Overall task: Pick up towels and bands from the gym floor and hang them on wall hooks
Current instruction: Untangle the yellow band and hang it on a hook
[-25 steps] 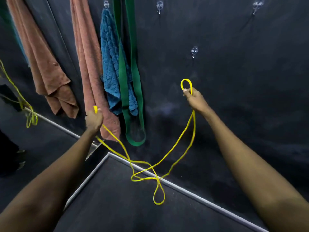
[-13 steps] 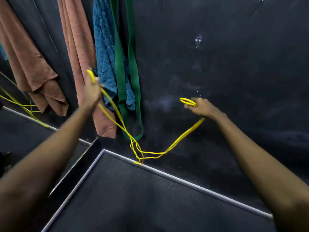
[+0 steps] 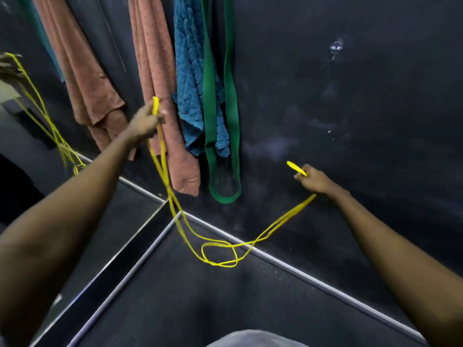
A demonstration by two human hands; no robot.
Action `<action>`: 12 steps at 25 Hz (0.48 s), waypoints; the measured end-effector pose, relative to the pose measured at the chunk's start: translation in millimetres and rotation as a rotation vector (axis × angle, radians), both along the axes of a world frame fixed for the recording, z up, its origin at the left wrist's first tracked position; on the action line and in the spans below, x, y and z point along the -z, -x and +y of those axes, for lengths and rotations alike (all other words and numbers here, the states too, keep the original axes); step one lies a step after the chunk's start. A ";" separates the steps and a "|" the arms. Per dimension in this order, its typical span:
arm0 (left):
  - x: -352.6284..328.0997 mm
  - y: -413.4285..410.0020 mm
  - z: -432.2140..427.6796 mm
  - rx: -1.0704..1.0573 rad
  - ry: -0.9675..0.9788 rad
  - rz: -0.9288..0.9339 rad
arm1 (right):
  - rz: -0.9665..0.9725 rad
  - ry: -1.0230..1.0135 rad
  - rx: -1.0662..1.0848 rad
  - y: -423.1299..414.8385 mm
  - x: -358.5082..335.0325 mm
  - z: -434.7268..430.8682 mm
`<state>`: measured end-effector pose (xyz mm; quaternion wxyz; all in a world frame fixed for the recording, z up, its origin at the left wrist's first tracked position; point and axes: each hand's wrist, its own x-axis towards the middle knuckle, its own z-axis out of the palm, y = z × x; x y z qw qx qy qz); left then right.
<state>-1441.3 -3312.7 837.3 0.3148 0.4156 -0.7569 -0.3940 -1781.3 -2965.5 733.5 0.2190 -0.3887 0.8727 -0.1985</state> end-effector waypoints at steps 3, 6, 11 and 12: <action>37.0 39.3 64.5 0.237 -0.143 -0.173 | -0.331 0.186 -0.010 -35.0 -5.0 -33.6; 74.3 81.2 132.0 0.529 -0.237 -0.220 | -0.692 0.410 0.038 -68.0 -22.6 -56.9; 111.0 129.4 222.7 0.722 -0.630 -0.053 | -0.992 0.775 0.159 -69.3 -71.0 -64.1; 109.8 136.4 225.4 0.667 -0.633 0.019 | -0.976 0.801 0.161 -62.0 -74.3 -60.0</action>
